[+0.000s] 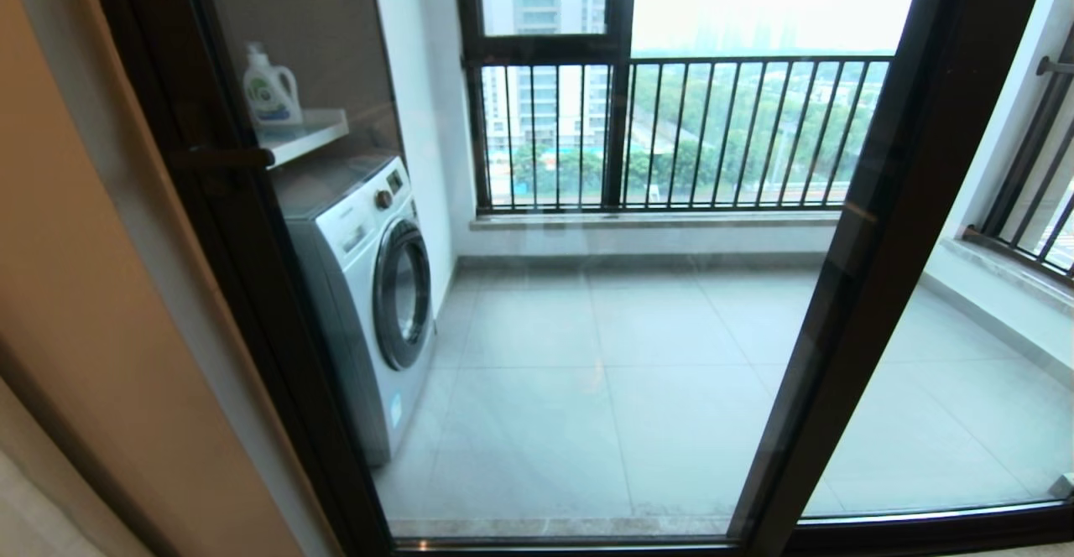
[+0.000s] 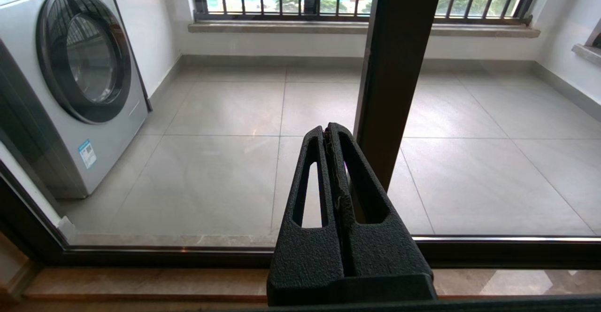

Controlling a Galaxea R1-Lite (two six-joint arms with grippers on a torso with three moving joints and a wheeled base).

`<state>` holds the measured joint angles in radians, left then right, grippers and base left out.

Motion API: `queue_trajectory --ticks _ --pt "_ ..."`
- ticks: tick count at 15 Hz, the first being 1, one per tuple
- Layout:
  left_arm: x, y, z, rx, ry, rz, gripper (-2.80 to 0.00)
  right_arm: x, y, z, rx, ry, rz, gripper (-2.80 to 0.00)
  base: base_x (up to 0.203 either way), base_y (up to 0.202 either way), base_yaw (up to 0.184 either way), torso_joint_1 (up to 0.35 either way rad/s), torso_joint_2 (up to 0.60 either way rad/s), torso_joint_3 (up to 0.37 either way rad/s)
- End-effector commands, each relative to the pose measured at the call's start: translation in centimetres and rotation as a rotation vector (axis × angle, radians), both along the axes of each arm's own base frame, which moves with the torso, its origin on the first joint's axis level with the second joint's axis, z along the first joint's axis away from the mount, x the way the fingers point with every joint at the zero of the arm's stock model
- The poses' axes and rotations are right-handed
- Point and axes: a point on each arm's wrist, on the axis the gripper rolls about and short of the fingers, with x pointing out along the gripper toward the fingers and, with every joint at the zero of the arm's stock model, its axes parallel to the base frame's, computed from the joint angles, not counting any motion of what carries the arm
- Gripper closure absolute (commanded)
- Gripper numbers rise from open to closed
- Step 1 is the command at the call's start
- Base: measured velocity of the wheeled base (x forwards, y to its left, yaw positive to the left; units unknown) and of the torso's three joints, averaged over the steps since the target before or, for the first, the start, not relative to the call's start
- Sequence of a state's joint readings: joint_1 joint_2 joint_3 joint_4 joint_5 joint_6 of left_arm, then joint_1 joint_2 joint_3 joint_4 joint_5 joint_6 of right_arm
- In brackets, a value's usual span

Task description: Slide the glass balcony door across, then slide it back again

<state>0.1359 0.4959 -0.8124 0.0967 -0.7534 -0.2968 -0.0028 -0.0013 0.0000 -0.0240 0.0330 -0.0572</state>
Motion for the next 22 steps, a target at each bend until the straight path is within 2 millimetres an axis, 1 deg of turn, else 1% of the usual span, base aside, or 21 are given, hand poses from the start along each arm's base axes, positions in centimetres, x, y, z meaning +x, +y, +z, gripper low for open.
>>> queue_trajectory --ticks 1,2,3,5,6,8,9,10,13,14,15,16,17,19,20,22 --pt "-4.4 0.5 0.2 0.005 0.035 -0.171 0.0 0.1 0.0 -0.3 -0.001 0.013 0.001 0.0 0.0 0.0 0.0 0.0 0.0 0.0" --pt "-5.7 0.6 -0.2 0.024 0.003 -0.17 0.0 0.1 0.0 -0.3 -0.001 0.013 0.001 0.0 0.0 0.0 0.0 0.0 0.0 0.0" --pt "-6.4 0.5 -1.3 0.049 -0.031 -0.115 0.0 0.1 0.0 -0.3 -0.001 0.013 0.0 0.0 0.0 0.0 0.0 0.0 0.0 0.0" --pt "-7.6 0.5 -4.3 0.102 -0.061 -0.042 0.0 0.1 0.0 -0.3 -0.001 0.013 0.0 0.0 0.0 0.0 0.0 0.0 0.0 0.0" --pt "-7.7 0.5 -6.5 0.136 -0.045 -0.017 0.0 0.1 0.0 -0.3 -0.001 0.013 0.0 0.0 0.0 0.0 0.0 0.0 0.0 0.0" --pt "-6.3 0.7 -11.4 0.224 0.023 0.079 0.0 0.1 0.0 -0.3 -0.001 0.013 0.0 0.0 0.0 0.0 0.0 0.0 0.0 0.0" --pt "-5.2 0.8 -13.8 0.275 0.069 0.152 0.0 0.1 0.0 -0.3 -0.001 0.013 0.002 0.0 0.0 0.0 0.0 0.0 0.0 0.0" --pt "-4.1 1.0 -15.4 0.308 0.082 0.219 0.0 0.1 0.0 -0.3 -0.001 0.013 0.0 0.0 0.0 0.0 0.0 0.0 0.0 0.0" --pt "-0.7 1.2 -19.4 0.362 -0.014 0.365 0.0 0.1 0.0 -0.3 -0.001 0.012 0.0 0.0 0.0 0.0 0.0 0.0 0.0 0.0" --pt "-0.1 1.3 -20.3 0.357 -0.024 0.417 0.0 0.1 0.0 -0.3 -0.001 0.013 0.0 0.0 0.0 0.0 0.0 0.0 0.0 0.0" --pt "0.1 1.5 -20.6 0.315 -0.007 0.487 0.0 0.1 0.0 -0.3 -0.001 0.013 0.0 0.0 0.0 0.0 0.0 0.0 0.0 0.0" --pt "0.0 1.6 -20.5 0.293 0.008 0.538 0.0 0.1 0.0 -0.3 -0.001 0.013 0.0 0.0 0.0 0.0 0.0 0.0 0.0 0.0" --pt "0.0 1.7 -20.6 0.306 0.012 0.563 0.0 0.1 0.0 -0.3 -0.001 0.013 0.0 0.0 0.0 0.0 0.0 0.0 0.0 0.0" --pt "0.2 1.8 -21.6 0.349 0.06 0.606 0.0 0.1 0.0 -0.3 -0.001 0.013 0.0 0.0 0.0 0.0 0.0 0.0 0.0 0.0" --pt "0.2 1.8 -21.6 0.292 0.085 0.621 0.0 0.1 0.0 -0.3 -0.001 0.013 0.0 0.0 0.0 0.0 0.0 0.0 0.0 0.0" --pt "0.2 1.8 -21.5 0.304 0.084 0.629 0.0 0.1 0.0 -0.3 -0.001 0.013 0.001 0.0 0.0 0.0 0.0 0.0 0.0 0.0"
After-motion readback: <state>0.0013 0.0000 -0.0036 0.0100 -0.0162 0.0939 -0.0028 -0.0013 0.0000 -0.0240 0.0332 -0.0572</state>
